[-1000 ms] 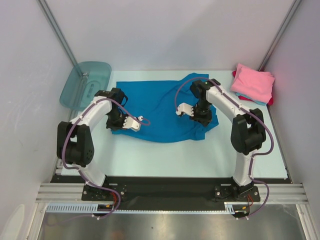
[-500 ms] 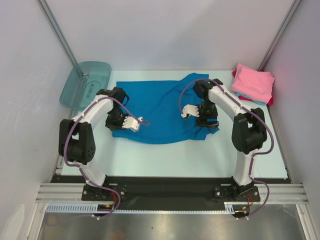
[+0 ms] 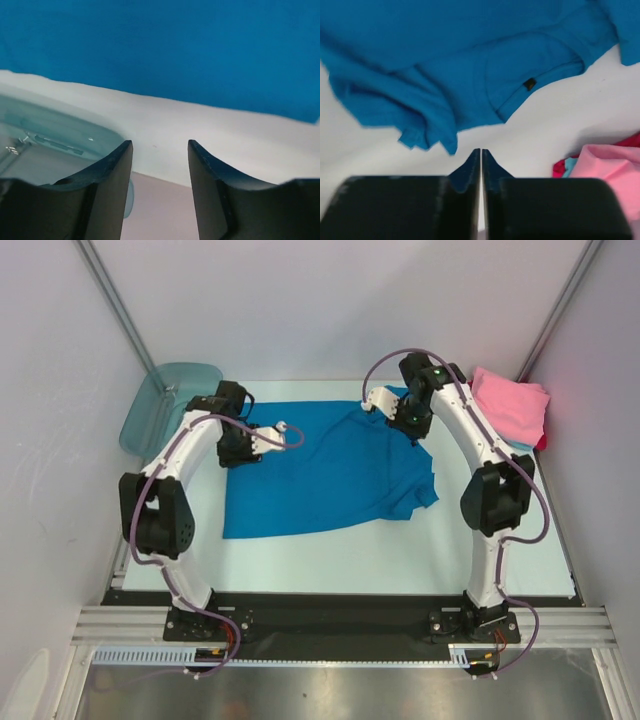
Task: Fold and stack the t-shirts
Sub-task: Move the tshirt to the center of the board
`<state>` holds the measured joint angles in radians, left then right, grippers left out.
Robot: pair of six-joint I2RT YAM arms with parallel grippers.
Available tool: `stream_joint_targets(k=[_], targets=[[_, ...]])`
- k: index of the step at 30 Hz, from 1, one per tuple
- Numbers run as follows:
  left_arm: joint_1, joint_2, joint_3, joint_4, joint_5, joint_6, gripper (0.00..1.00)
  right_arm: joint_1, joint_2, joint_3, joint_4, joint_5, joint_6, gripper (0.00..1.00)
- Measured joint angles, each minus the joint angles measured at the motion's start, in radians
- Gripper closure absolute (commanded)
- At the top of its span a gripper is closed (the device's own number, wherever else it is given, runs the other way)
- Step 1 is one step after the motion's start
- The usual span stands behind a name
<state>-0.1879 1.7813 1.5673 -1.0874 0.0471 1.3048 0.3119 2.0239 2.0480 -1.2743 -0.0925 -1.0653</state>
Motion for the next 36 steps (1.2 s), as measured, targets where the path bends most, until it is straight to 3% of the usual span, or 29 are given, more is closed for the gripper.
stream_joint_targets(k=[6,14,36], targets=[[0.007,0.151,0.017,0.228,-0.018,-0.228,0.47,-0.029,0.207,0.113,0.2,-0.003,0.232,1.0],[0.006,0.24,0.099,0.352,-0.075,-0.409,0.49,-0.064,0.452,0.27,0.372,0.024,0.415,1.0],[-0.005,0.238,0.113,0.423,-0.154,-0.479,0.5,-0.189,0.552,0.319,0.486,0.068,0.516,1.0]])
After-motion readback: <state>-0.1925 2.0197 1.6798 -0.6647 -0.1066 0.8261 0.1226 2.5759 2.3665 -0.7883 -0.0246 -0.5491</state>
